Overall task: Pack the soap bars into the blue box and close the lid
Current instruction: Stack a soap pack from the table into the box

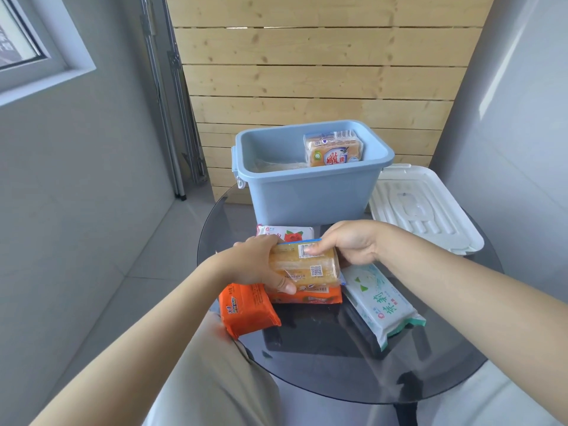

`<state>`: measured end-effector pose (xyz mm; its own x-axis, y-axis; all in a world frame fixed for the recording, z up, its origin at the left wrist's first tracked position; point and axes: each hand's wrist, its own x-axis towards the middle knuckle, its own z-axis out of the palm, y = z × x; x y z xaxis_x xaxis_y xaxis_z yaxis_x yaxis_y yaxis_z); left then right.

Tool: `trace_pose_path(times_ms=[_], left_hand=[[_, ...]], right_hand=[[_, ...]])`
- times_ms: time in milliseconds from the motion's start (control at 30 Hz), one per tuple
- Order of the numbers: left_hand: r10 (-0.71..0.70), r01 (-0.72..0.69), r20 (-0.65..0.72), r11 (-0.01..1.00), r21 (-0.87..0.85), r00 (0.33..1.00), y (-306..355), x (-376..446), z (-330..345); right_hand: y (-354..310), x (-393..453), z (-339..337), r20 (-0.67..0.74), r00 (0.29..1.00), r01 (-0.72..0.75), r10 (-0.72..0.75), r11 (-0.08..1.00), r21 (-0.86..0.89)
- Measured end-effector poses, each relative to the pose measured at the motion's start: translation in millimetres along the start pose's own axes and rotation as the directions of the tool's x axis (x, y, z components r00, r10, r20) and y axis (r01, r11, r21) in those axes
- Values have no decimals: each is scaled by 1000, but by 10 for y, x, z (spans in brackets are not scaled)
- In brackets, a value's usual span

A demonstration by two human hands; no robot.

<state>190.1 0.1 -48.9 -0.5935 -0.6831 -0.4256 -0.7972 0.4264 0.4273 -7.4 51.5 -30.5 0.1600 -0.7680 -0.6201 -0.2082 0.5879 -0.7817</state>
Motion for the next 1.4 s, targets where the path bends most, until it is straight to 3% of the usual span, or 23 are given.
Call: trace_pose_path(times_ms=[133, 267, 433, 767, 933, 1233, 1333, 1400], left_hand=[[-33, 33, 0, 998, 47, 999, 29, -19, 5], [-52, 48, 55, 996, 79, 997, 50, -33, -32], [-32, 25, 81, 996, 82, 996, 62, -31, -34], [-3, 0, 50, 999, 43, 999, 44, -75, 8], [-4, 3, 29, 999, 34, 1000, 42, -106, 32], [32, -32, -7, 998, 59, 999, 22, -126, 58], [74, -75, 13, 987, 142, 997, 77, -122, 49], [113, -109, -2, 967, 231, 994, 124, -127, 64]], right_hand=[[-25, 38, 28, -49, 998, -29, 24, 994, -108], [-83, 32, 33, 40, 993, -97, 112, 957, -272], [-115, 72, 59, 49, 977, -167, 210, 881, -443], [-9, 76, -15, 191, 937, -207, 292, 906, -369], [-16, 33, 29, 129, 961, -151, 243, 859, -489], [44, -35, 95, 89, 982, -106, 166, 878, -466], [74, -122, 99, 16, 998, -46, 65, 843, -536], [115, -200, 114, -18, 996, 54, -83, 783, -619]])
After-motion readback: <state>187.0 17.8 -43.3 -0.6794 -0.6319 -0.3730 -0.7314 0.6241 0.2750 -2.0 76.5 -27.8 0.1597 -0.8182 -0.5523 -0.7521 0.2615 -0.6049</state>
